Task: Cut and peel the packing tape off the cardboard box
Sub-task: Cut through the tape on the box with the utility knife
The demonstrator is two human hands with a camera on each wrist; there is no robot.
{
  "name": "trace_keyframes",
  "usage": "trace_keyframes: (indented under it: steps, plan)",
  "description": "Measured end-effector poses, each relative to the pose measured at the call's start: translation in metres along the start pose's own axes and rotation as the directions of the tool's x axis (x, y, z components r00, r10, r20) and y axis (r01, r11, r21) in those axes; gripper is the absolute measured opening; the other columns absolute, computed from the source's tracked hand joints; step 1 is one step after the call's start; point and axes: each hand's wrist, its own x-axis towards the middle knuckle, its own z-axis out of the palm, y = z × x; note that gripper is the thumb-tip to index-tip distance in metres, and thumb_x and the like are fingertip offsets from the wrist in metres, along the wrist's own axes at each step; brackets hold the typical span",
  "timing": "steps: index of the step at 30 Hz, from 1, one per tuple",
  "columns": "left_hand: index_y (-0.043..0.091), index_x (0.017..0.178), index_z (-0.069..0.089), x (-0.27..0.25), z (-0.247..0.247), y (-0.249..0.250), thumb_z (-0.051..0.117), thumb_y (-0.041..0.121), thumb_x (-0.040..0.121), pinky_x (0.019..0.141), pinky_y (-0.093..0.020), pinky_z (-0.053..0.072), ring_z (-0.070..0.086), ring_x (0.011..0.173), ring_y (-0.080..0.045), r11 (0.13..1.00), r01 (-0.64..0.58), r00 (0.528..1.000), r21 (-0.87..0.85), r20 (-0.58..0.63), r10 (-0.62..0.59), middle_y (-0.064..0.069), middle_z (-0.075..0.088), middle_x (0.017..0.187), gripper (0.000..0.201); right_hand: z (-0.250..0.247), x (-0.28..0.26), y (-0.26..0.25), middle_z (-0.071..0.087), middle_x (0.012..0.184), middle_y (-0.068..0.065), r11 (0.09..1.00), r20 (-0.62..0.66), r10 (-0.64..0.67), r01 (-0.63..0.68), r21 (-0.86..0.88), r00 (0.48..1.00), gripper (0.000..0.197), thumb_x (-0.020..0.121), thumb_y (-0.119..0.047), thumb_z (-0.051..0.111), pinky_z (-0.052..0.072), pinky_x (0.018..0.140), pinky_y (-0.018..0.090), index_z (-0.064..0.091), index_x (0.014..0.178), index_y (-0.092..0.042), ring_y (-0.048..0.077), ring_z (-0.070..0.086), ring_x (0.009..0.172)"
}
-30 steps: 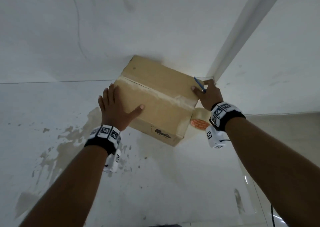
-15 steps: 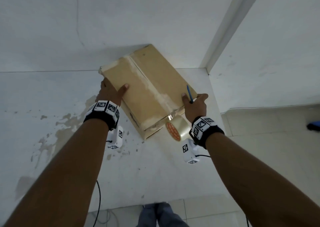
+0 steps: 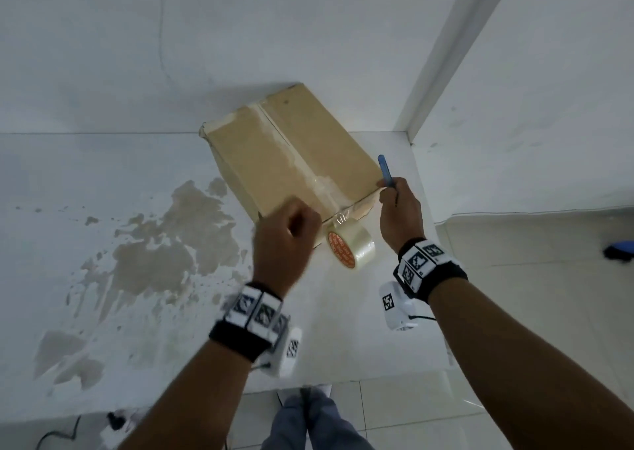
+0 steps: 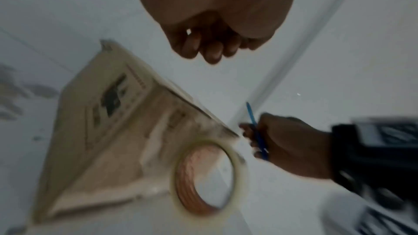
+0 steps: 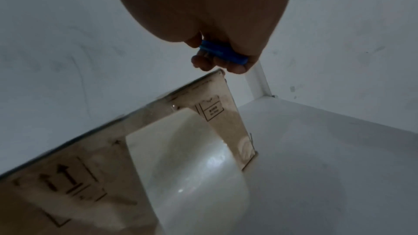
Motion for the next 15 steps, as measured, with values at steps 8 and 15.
trace_keyframes:
  steps: [8,15]
  plan:
    - [0.021,0.078,0.056,-0.050,0.069,-0.022,0.054,0.060,0.090,0.070,-0.024,0.037,0.056,0.076,-0.009,0.733,0.680,0.660,0.012,0.425,-0.620,0.012,0.060,0.075,0.041,-0.024,-0.017,0.005,0.049,0.080,-0.010,0.973,0.385,-0.180,0.106,0.205,0.905,0.034,0.107,-0.025,0.036,0.040,0.058,0.022,0.042,0.140,-0.024,0.005,0.042,0.061]
    - [-0.009,0.085,0.062,-0.038,0.089,-0.015,0.048,0.051,0.097,0.061,-0.025,0.038,0.054,0.062,-0.015,0.798,0.602,0.751,-0.037,0.367,-0.549,-0.003,0.060,0.064,0.062,-0.027,-0.049,0.002,0.053,0.085,-0.003,0.899,0.418,-0.188,-0.016,0.438,0.889,0.032,0.107,-0.019,0.039,0.033,0.055,0.021,0.058,0.134,-0.017,0.011,0.034,0.060]
